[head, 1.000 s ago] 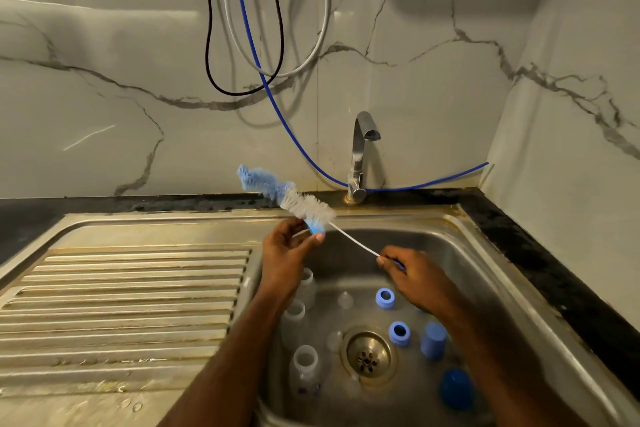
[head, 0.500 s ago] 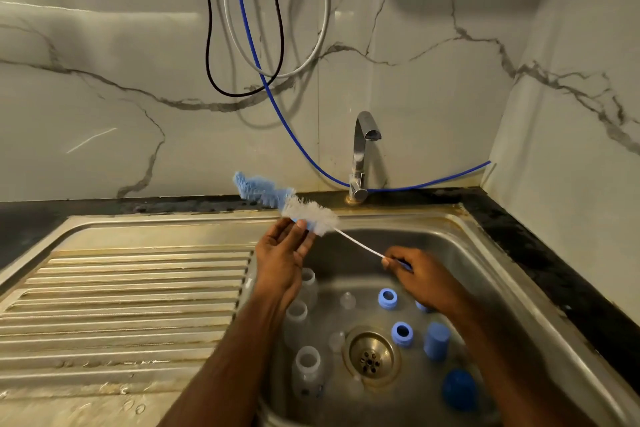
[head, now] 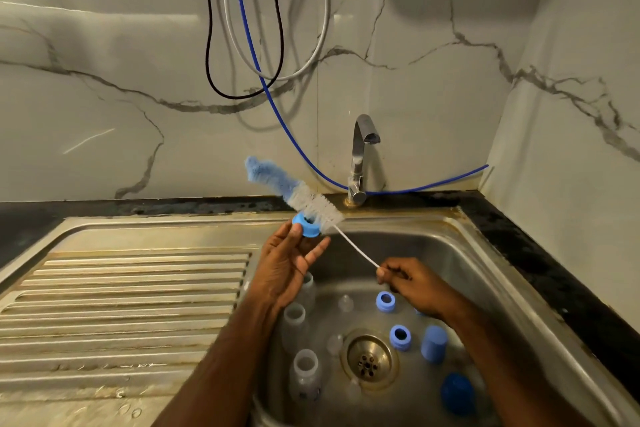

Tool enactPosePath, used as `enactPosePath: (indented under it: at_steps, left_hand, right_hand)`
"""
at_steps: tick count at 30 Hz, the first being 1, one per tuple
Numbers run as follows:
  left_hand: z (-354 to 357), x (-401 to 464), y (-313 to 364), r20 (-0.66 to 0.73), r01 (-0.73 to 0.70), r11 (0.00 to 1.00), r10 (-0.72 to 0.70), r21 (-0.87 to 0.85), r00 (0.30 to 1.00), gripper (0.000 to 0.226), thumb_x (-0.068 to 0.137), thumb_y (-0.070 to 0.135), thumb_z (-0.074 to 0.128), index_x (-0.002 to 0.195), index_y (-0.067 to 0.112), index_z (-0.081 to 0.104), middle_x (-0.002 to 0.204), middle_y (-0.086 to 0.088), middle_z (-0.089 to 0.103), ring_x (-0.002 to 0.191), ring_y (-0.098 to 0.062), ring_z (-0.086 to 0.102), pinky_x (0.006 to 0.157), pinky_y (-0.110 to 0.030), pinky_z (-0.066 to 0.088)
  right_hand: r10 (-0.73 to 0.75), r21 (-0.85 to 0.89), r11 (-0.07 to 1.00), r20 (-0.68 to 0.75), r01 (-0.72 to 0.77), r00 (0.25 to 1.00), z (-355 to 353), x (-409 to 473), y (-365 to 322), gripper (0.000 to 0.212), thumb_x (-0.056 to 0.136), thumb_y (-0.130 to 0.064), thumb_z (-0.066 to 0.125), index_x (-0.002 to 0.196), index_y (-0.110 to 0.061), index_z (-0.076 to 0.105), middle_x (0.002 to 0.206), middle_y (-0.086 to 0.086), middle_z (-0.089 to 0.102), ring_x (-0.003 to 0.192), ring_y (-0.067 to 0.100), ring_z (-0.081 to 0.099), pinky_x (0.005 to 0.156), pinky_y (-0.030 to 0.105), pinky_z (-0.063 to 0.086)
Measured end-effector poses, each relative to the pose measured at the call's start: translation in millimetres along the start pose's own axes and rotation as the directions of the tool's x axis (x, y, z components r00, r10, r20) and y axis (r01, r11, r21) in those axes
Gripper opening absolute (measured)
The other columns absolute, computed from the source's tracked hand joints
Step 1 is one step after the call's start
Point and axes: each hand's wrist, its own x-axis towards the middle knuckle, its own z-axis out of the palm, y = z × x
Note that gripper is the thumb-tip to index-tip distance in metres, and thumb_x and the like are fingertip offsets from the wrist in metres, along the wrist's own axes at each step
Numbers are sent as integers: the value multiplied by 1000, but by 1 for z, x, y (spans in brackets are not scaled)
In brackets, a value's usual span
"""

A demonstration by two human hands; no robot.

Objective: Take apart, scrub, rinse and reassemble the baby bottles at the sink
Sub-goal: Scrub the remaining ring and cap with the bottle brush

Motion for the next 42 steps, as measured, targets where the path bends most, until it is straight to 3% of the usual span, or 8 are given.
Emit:
enactPosePath:
  at_steps: [4,7,13,17,25,29,37,42]
  left_hand:
    - [2,-1,-2,16,-10,1000,10,5,1000,39,94,4,53,133,0,56,134,-20,64,124,-36,62,95,-50,56]
    - [-3,0,6,0,-27,999,27,-46,1000,39,89,4,56,128,1,59,132,-21,65,120,-35,65,91,-44,59]
    - [8,-7,-9,68,39,988,-49,147,996,47,86,1,58,132,-2,56,133,-23,64,122,-34,63,95,-39,56]
    - [0,-2,2,5,-18,1000,18,-3,1000,40,86,2,57,126,0,60,129,-22,66,122,-36,63,89,-37,60]
    - [3,0,-6,-58,-30,997,34,74,998,30,96,-2,53,125,1,61,123,-18,70,116,-31,67,90,-39,58]
    - [-12,9,5,-125,-110,993,105,-34,987,26,96,1,54,121,3,63,125,-19,68,112,-29,70,84,-35,62]
    - [-1,4,-9,-70,-73,997,74,13,995,41,85,4,61,126,0,59,124,-18,69,120,-31,65,93,-39,59]
    - [-6,3,3,-65,-79,997,80,25,995,37,89,2,58,127,1,60,127,-20,67,115,-31,68,89,-36,60]
  right_hand:
    - [-30,6,1000,-80,30,996,4,4,-4,22,102,-25,55,85,-19,67,64,-9,59,62,2,52,63,18,45]
    - [11,27,1000,20,-11,1000,-15,-3,-1,19,101,-21,57,88,-15,70,72,-4,63,65,3,53,68,20,47]
    - [-29,22,999,-9,30,1000,-1,2,-5,22,102,-25,54,87,-20,69,65,-3,57,61,6,50,63,21,44]
    - [-36,36,999,-23,37,999,-12,2,0,21,101,-20,57,84,-21,69,64,-9,61,61,3,51,67,24,43]
    - [-122,-144,984,-98,107,988,1,3,-5,21,101,-26,56,82,-29,65,68,-9,60,63,-2,56,62,15,47]
    - [-102,-168,982,-66,89,993,-13,2,-1,16,100,-26,58,88,-28,68,82,-8,69,78,2,64,79,25,52]
    - [-115,-238,968,-141,79,983,-4,3,-4,18,101,-34,54,88,-29,64,78,-3,66,75,13,64,75,36,53]
    - [-66,-181,982,-95,48,993,-20,0,6,17,100,-27,59,85,-30,66,78,-12,68,78,2,63,80,33,52]
